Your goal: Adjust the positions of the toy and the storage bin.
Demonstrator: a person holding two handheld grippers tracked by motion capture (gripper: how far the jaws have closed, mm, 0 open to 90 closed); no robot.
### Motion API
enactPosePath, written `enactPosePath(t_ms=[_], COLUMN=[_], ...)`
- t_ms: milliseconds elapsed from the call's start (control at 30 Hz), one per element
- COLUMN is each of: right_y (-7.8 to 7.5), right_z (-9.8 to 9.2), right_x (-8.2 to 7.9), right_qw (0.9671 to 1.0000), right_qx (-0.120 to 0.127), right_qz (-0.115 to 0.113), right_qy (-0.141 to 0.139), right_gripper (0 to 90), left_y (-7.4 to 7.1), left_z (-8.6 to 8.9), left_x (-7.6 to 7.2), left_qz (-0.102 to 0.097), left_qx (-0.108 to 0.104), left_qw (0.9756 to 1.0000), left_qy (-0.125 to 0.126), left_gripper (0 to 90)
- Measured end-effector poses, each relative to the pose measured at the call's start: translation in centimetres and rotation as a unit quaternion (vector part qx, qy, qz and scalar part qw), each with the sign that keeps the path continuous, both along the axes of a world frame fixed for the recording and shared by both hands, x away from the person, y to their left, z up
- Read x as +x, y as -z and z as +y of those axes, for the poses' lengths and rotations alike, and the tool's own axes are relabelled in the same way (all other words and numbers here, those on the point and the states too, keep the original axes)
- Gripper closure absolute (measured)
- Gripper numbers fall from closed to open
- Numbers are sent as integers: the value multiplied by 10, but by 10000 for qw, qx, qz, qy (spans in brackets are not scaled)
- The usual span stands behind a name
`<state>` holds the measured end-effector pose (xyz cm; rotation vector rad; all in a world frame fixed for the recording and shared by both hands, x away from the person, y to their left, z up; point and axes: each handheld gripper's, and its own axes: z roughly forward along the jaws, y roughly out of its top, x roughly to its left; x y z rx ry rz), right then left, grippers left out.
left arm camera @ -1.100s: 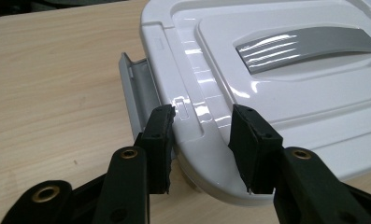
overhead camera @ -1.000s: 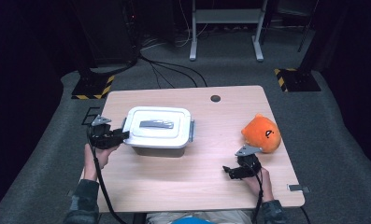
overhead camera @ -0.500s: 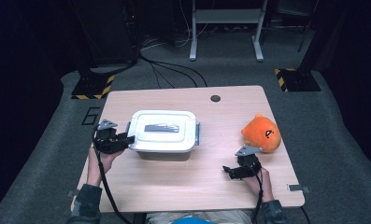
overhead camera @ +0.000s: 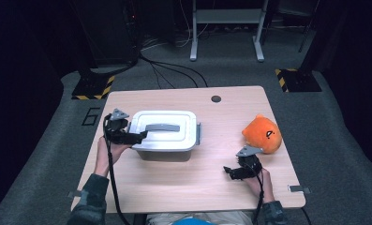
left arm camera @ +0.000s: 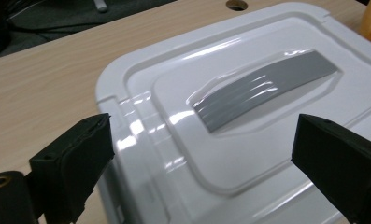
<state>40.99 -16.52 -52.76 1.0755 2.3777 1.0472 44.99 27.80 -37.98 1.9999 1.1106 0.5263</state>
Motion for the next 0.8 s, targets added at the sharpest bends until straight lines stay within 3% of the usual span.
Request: enactPosePath(t_ms=[67,233,433,600,633,700,767,800], right_y=[0,0,0,0,0,0,0,0], right_z=[0,0,0,0,0,0,0,0], right_x=[0,0,0,0,0,0,0,0], right_qw=[10000,10000,10000,10000,10000,10000,10000,10000], right_qx=[-3,-4,-3,-5,-4,-5,-4,-4], right_qz=[0,9,6,14,4,14,16,17], right_qy=[-2,-5,-1,-13,-8,-13,-13,-13], right_gripper=[150,151,151,151,151,151,151,151], left_y=[0,1,5,9,9,10,9,9], left_z=[-9,-33,-58,-65,-64,-65,-63,-63], left_x=[6,23,36,40,40,40,40,39], left_qz=[8,279,357,422,425,326,397,376], left_qx=[42,301,434,560,620,599,559,514], left_qw=[9999,9982,9966,9943,9931,9939,9911,9912], left_qy=[140,445,604,798,900,869,1140,1160], left_gripper=[45,7,8,101,157,200,290,333])
